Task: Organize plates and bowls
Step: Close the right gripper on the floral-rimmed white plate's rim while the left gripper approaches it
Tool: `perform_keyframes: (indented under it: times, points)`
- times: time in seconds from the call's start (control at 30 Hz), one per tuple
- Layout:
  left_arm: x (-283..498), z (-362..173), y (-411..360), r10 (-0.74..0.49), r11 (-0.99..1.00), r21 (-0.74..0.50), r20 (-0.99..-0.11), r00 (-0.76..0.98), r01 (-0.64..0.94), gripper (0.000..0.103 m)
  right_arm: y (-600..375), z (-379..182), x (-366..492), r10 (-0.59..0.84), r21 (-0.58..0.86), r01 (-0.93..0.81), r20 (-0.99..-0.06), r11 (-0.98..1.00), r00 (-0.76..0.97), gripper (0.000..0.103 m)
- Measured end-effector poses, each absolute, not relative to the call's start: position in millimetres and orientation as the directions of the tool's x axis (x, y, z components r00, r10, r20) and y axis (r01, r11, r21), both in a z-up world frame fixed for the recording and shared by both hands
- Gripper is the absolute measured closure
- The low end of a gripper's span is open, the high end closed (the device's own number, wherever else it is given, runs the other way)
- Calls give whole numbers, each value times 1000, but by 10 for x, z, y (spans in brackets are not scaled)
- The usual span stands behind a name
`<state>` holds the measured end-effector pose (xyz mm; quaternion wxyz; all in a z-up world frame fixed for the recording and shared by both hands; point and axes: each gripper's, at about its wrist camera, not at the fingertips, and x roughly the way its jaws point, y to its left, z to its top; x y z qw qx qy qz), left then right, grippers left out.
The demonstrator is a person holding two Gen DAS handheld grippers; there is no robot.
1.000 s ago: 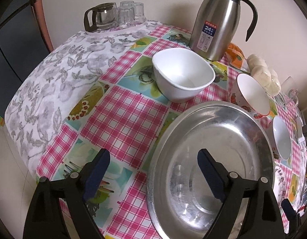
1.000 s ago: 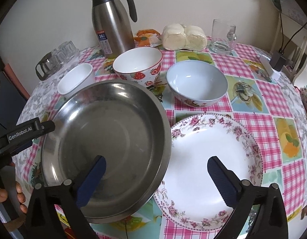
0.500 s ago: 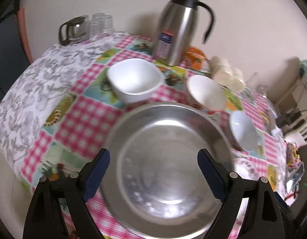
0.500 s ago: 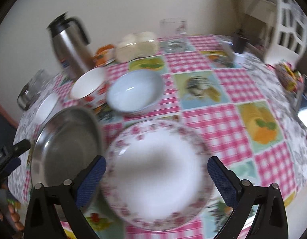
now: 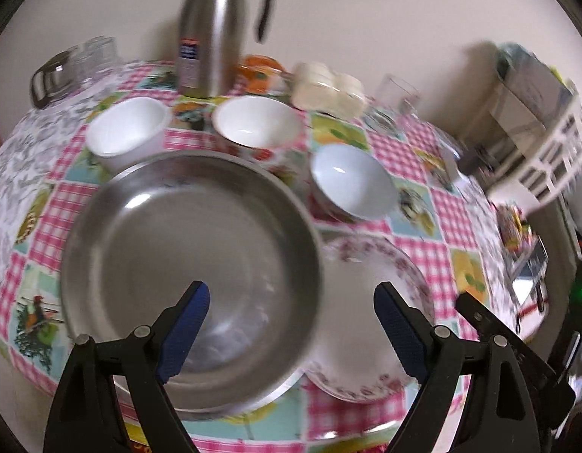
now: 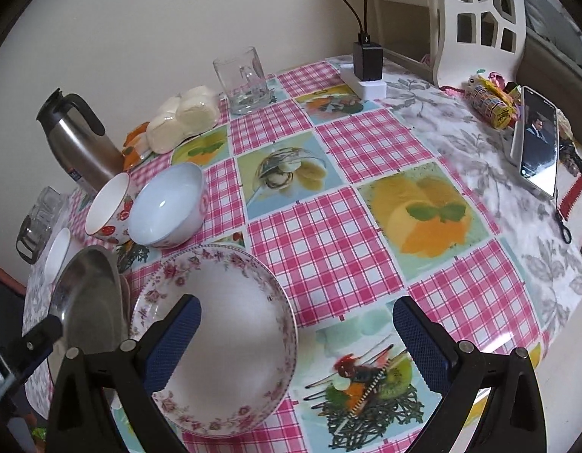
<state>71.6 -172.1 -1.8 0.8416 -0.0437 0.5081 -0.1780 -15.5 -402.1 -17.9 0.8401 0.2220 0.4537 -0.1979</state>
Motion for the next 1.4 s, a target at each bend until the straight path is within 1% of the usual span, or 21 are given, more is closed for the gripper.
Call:
perform_keyframes:
  times: [0.1,0.23,0.3,0.33,0.47,0.57,0.63,0.67,0.73,0.87,0.9,0.97,1.03,1.13,1.27,1.4]
  points:
    - [618,-29,-1907,-358,921,-250,-844,400,298,14,-4048,-227,-163,-110,212,526,-850,824,515,2]
    - [504,-90,-2112,-367,907,-241,-853,371,344,14,-4083,-324,-151,-72,240,520,-857,820,510,10]
    - [459,-116,-2169,-368,903,-238,-858,359,357,15,-4098,-389,-141,-53,252,519,-863,817,502,13]
    - [440,-132,-2193,-368,902,-238,-860,354,360,15,-4106,-427,-136,-43,256,520,-867,815,496,16]
    - [382,-201,-2273,-373,898,-249,-867,329,362,15,-4133,-529,-131,-12,270,521,-880,810,476,22]
    - [358,-245,-2309,-376,900,-262,-871,317,348,17,-4148,-554,-141,12,292,510,-876,809,482,30]
    - [345,-263,-2312,-376,902,-267,-872,312,340,22,-4146,-561,-137,30,307,500,-873,810,487,36]
    - [337,-272,-2318,-374,903,-267,-874,310,337,28,-4141,-572,-128,40,315,495,-872,810,489,39]
    - [332,-295,-2321,-368,907,-265,-878,307,328,28,-4126,-599,-111,62,330,483,-870,811,490,54]
    - [326,-334,-2315,-367,909,-272,-882,297,316,28,-4095,-649,-85,81,338,472,-871,814,485,64]
    - [323,-339,-2317,-368,909,-274,-882,295,315,28,-4090,-656,-80,83,337,468,-871,817,484,68]
    - [324,-350,-2327,-364,910,-270,-883,295,314,30,-4069,-678,-63,86,334,459,-872,823,481,73]
    - [326,-355,-2324,-364,911,-271,-883,295,311,30,-4060,-701,-49,81,327,458,-875,827,477,82]
    - [327,-362,-2319,-363,912,-273,-884,294,306,30,-4080,-749,-45,60,301,474,-886,827,459,87]
    - [330,-378,-2327,-359,914,-269,-887,292,305,30,-4155,-786,-77,69,325,494,-881,806,467,87]
    - [330,-404,-2334,-355,913,-265,-890,285,310,34,-4208,-764,-116,30,293,516,-889,805,458,87]
